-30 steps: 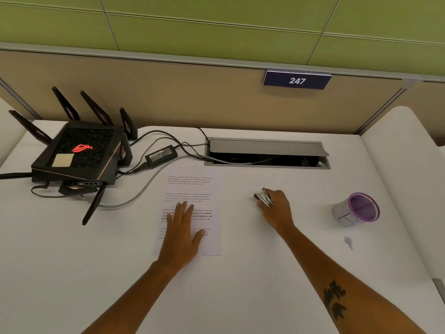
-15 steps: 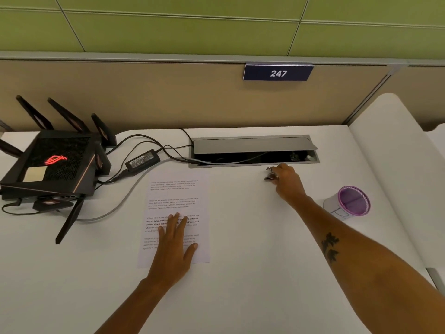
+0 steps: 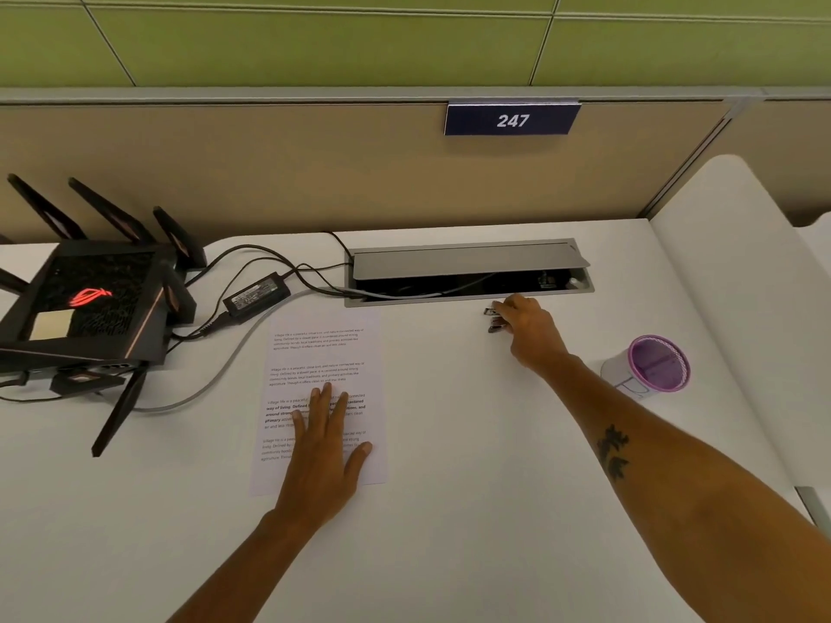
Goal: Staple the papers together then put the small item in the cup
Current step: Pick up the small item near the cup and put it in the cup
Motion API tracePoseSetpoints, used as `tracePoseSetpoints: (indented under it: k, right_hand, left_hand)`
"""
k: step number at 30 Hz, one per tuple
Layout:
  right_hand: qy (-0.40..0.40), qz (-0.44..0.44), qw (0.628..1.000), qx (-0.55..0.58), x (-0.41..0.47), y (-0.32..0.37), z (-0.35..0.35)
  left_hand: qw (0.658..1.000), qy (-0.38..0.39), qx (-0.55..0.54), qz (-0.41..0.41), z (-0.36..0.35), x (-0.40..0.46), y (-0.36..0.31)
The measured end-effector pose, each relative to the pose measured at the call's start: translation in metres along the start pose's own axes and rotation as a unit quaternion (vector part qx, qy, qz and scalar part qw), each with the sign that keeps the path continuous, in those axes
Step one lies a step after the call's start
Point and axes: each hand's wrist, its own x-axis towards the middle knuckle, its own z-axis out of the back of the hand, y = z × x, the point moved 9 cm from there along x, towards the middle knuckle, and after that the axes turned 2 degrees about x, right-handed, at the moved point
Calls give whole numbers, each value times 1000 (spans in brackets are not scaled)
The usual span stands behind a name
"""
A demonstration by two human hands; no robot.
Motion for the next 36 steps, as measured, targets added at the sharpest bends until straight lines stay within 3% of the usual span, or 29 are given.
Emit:
tracePoseSetpoints:
  k: [7,17,27,36]
  right_hand:
    - [-31,-67,996,48,-41,4,2]
    - [-40,-61,996,43,-176,-1,-3]
    - [-30,-97,995,12,-263,-63,16]
    - [-25,-152,988,12,-292,-141,36]
  left_hand:
    - [1000,0,18,-7,4,-2,-11]
    - [996,41,67,-33,-13,-19,-72]
    - [990,81,67,-98,-67,-50,-161]
    - [986,107,108,-75,-122,-68,-194]
